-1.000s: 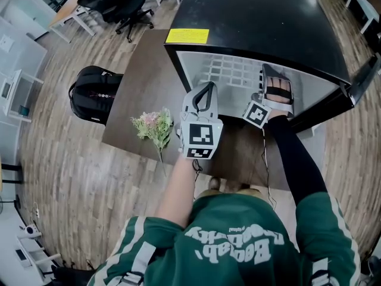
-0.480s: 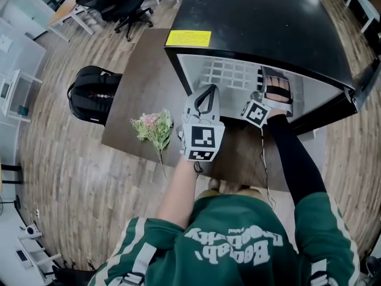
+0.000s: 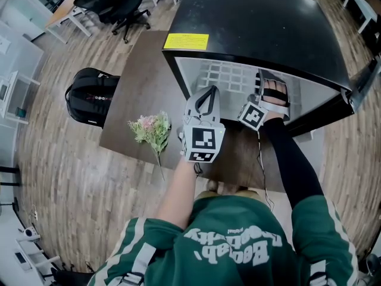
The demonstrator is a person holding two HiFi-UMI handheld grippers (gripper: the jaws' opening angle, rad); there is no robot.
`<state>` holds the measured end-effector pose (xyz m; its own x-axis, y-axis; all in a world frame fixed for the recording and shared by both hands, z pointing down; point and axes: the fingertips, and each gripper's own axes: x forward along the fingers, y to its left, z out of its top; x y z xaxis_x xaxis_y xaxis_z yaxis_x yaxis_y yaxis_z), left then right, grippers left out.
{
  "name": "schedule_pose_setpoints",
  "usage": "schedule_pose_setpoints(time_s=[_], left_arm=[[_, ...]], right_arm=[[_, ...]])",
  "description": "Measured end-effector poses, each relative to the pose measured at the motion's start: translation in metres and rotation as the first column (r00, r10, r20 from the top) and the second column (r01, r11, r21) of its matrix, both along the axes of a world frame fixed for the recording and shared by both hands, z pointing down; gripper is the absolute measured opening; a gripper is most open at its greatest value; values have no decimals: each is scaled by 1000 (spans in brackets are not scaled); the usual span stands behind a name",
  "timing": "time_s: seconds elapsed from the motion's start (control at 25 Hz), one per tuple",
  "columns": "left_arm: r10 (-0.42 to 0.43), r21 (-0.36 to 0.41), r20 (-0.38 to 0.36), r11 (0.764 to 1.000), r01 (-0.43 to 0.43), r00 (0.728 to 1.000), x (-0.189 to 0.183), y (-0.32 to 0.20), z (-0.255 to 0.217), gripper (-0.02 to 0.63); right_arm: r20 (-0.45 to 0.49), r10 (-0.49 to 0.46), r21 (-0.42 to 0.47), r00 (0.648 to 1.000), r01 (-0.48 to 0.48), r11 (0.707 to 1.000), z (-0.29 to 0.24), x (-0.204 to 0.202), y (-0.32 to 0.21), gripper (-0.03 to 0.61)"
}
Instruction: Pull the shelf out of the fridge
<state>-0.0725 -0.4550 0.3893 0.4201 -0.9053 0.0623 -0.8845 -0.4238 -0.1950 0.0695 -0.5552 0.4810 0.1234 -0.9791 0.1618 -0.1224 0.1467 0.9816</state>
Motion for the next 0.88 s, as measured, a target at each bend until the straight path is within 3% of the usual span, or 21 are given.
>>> schedule_pose_setpoints(time_s=[0.88], left_arm=[[20,9,-13,1000,-20,1000,-1,19,-4,15]], right_arm=[[9,-11,-1,1000,11,1000,-1,-2,-1,144]])
